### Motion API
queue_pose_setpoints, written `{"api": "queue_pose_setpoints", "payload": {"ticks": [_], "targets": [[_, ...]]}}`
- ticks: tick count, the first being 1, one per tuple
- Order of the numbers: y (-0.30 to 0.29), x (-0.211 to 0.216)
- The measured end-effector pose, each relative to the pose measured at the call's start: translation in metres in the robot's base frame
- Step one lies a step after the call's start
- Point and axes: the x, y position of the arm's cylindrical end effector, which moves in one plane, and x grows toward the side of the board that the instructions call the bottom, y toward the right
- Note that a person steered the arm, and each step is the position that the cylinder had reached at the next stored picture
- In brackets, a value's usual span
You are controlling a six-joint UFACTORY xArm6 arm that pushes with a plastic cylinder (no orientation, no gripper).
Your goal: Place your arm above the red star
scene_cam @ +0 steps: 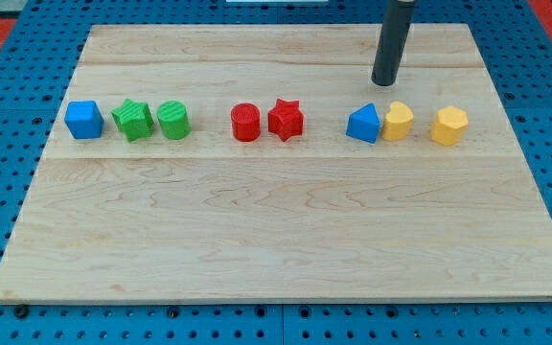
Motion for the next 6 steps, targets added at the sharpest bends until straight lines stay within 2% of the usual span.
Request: {"api": "queue_pose_setpoints", "payload": {"ticks": [3,4,5,6], "targets": [[-0.044,0.013],[-0.076,0.011],[-0.132,0.007],[-0.159,0.017]]}}
